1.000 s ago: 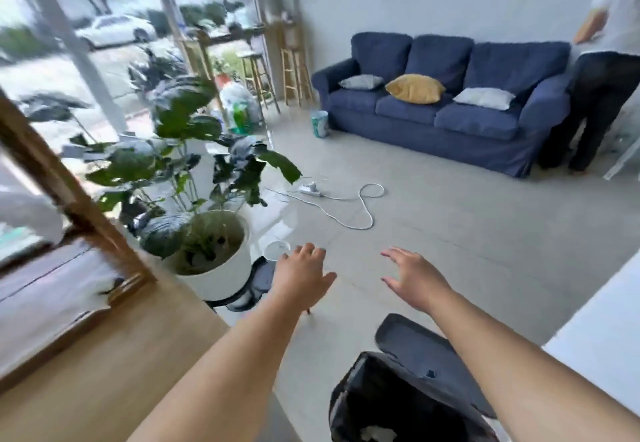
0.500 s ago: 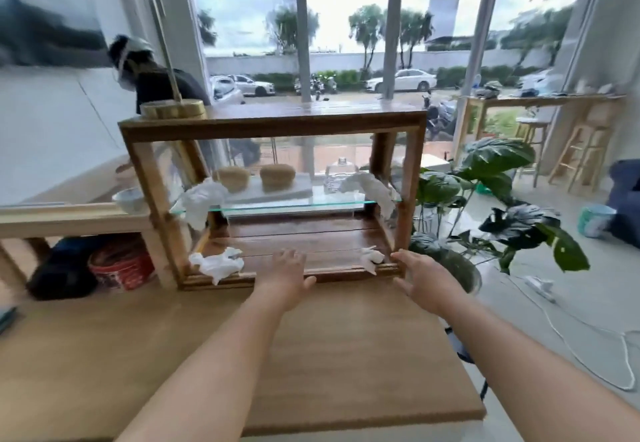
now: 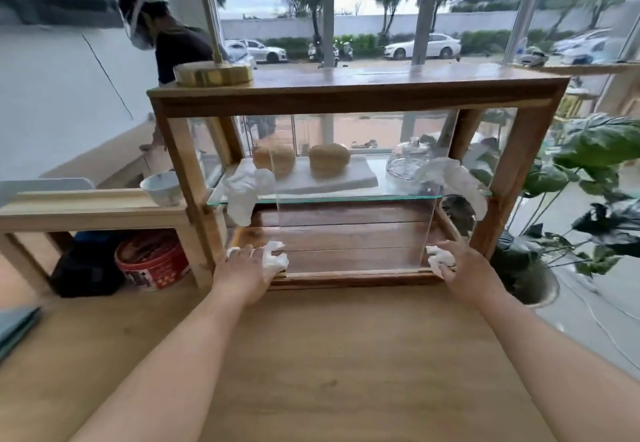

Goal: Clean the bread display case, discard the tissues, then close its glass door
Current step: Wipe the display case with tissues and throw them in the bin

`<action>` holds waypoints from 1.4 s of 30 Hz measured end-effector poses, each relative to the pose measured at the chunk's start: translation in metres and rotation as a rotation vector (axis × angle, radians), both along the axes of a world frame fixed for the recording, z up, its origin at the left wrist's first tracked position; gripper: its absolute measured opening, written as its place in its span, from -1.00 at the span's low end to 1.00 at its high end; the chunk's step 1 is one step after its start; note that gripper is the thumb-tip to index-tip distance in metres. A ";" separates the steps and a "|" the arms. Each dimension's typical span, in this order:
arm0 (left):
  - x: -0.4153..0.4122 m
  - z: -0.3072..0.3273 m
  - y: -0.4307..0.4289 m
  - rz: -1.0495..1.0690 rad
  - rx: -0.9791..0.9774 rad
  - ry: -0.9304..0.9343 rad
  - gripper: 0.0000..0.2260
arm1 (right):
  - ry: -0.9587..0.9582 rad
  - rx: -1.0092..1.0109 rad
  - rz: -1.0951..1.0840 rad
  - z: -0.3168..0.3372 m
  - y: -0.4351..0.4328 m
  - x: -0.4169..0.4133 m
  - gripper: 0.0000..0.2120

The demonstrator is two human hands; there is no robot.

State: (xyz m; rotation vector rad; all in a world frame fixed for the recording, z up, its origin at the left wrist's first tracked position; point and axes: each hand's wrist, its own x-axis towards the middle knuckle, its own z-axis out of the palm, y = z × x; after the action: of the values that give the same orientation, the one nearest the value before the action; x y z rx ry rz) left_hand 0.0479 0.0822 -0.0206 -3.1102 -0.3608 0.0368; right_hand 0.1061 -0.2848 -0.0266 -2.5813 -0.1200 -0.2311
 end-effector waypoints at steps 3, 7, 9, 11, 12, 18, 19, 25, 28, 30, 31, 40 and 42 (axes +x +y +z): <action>0.023 -0.009 0.017 0.020 -0.027 0.053 -0.48 | 0.038 -0.018 0.004 -0.011 0.002 0.018 -0.59; 0.051 -0.029 0.023 0.018 -0.091 0.089 -0.52 | 0.115 -0.126 0.004 -0.031 -0.001 0.043 -0.57; 0.060 -0.043 0.024 0.002 -0.144 0.122 -0.54 | 0.118 -0.170 0.028 -0.036 -0.003 0.052 -0.64; 0.063 -0.057 0.025 -0.014 -0.168 0.096 -0.57 | 0.132 -0.189 0.038 -0.042 -0.004 0.058 -0.69; 0.065 -0.064 0.025 -0.015 -0.178 0.054 -0.60 | 0.147 -0.201 0.035 -0.046 -0.005 0.060 -0.72; 0.067 -0.071 0.012 -0.010 -0.212 -0.149 -0.81 | 0.028 -0.120 -0.079 -0.061 -0.001 0.062 -0.78; 0.066 -0.070 0.011 -0.007 -0.217 -0.158 -0.83 | -0.002 -0.106 -0.082 -0.061 0.000 0.060 -0.78; 0.058 -0.055 0.015 -0.057 -0.234 -0.278 -0.76 | -0.148 -0.062 -0.100 -0.049 0.001 0.045 -0.78; 0.046 -0.046 0.014 -0.044 -0.232 -0.285 -0.77 | -0.160 -0.058 -0.098 -0.044 -0.002 0.034 -0.78; 0.030 -0.037 0.011 -0.024 -0.229 -0.284 -0.74 | -0.159 -0.065 -0.082 -0.037 -0.002 0.022 -0.79; 0.022 -0.032 0.009 -0.016 -0.230 -0.288 -0.73 | -0.159 -0.064 -0.077 -0.033 -0.002 0.017 -0.79; -0.040 -0.003 -0.068 -0.133 -0.148 -0.317 -0.70 | -0.195 -0.055 -0.022 -0.011 -0.046 -0.050 -0.81; -0.042 0.003 -0.115 -0.204 -0.125 -0.296 -0.68 | -0.167 -0.059 -0.074 -0.012 -0.083 -0.077 -0.80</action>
State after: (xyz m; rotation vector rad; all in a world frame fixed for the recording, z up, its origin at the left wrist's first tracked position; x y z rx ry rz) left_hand 0.0056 -0.0330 -0.0181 -3.2593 -0.0409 -0.4223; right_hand 0.0292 -0.3674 -0.0384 -2.6250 -0.0937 -0.4767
